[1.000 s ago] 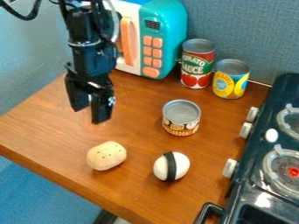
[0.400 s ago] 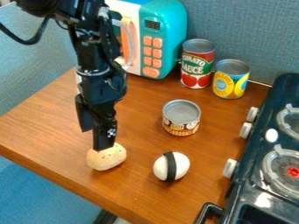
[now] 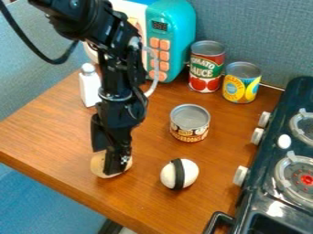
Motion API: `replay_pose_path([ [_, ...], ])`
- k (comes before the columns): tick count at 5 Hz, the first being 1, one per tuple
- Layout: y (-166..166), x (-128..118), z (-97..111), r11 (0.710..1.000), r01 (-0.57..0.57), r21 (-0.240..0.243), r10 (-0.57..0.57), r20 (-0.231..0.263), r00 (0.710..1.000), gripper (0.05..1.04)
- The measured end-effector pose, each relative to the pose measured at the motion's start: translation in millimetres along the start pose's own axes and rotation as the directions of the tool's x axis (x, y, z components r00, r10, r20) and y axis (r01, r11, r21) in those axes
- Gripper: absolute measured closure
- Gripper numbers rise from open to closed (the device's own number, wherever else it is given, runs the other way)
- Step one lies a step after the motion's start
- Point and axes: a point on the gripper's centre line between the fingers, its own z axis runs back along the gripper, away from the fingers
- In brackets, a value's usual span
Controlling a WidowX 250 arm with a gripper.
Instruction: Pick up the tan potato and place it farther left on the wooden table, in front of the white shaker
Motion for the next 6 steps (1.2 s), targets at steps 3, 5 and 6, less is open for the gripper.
replay_pose_path([
  [3, 6.5, 6.5, -21.9, 0.998, -0.056, 0.004, 0.057, -0.065, 0.996, 0.119],
  [5, 7.7, 6.1, -5.5, 0.997, -0.072, -0.008, 0.072, 0.006, 0.997, 0.438],
  [6, 14.7, -2.4, 9.6, 0.992, -0.124, -0.025, 0.125, 0.043, 0.991, 0.439],
])
